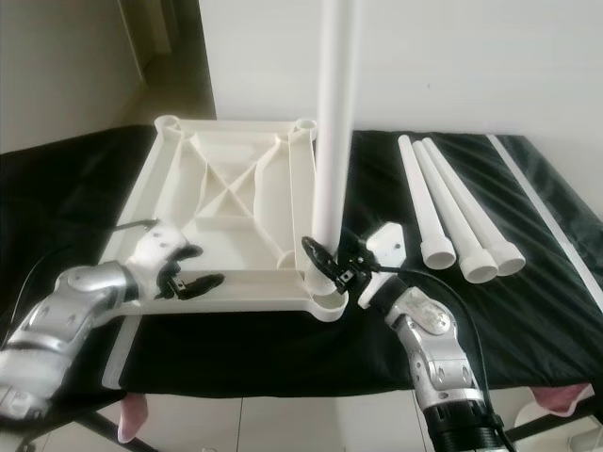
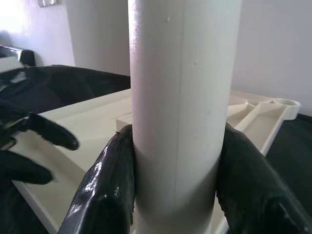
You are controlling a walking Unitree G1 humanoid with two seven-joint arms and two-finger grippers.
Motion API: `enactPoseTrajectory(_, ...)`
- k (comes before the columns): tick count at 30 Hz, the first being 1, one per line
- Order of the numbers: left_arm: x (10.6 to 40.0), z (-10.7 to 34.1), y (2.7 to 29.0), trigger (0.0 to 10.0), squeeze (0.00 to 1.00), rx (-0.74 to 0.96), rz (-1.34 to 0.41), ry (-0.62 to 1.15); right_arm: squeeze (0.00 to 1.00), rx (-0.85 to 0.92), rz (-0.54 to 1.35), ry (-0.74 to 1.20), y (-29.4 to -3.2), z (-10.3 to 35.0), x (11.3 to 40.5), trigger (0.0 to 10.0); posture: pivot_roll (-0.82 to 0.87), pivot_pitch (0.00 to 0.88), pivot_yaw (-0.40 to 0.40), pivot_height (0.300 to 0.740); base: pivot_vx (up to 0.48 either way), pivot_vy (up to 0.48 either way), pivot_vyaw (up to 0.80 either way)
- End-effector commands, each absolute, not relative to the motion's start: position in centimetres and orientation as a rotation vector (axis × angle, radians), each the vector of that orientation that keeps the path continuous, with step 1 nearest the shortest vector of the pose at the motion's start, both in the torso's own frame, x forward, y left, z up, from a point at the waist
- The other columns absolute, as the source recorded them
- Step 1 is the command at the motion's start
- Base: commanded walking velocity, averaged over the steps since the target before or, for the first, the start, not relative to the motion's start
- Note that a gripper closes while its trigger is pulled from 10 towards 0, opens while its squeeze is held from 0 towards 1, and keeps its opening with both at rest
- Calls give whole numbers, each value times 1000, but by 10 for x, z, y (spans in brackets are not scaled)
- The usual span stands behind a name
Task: Building children table
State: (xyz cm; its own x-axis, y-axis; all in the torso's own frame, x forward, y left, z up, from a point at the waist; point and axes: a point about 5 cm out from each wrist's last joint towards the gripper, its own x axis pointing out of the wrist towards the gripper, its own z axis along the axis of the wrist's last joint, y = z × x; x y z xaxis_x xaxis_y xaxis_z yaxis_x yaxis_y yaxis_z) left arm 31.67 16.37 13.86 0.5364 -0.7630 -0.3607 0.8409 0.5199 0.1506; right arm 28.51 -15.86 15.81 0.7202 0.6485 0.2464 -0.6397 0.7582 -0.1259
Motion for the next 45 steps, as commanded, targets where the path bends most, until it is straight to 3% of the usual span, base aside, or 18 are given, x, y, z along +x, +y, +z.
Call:
enactPoseTrajectory(1, 315, 144, 165, 10000, 0, 305, -1002, 261, 0, -48, 721, -245, -164, 148, 283, 10000, 95, 0, -25, 740, 0, 0, 0)
enactPoseTrajectory(16, 308, 151, 172, 10000, 0, 296, -986, 269, 0, -130, 902, -173, -155, 129, 259, 10000, 102, 8, -6, 740, 0, 0, 0)
enactPoseTrajectory(24, 308, 153, 175, 10000, 0, 299, -979, 279, 0, -136, 928, -157, -156, 125, 261, 10000, 103, 17, -2, 740, 0, 0, 0)
enactPoseTrajectory(38, 306, 158, 178, 10000, 0, 324, -954, 280, 0, 85, 893, -20, -169, 115, 277, 10000, 121, 19, -8, 740, 0, 0, 0)
enactPoseTrajectory(45, 306, 160, 178, 10000, 0, 328, -945, 273, 0, 89, 880, -17, -171, 110, 276, 10000, 123, 19, -10, 740, 0, 0, 0)
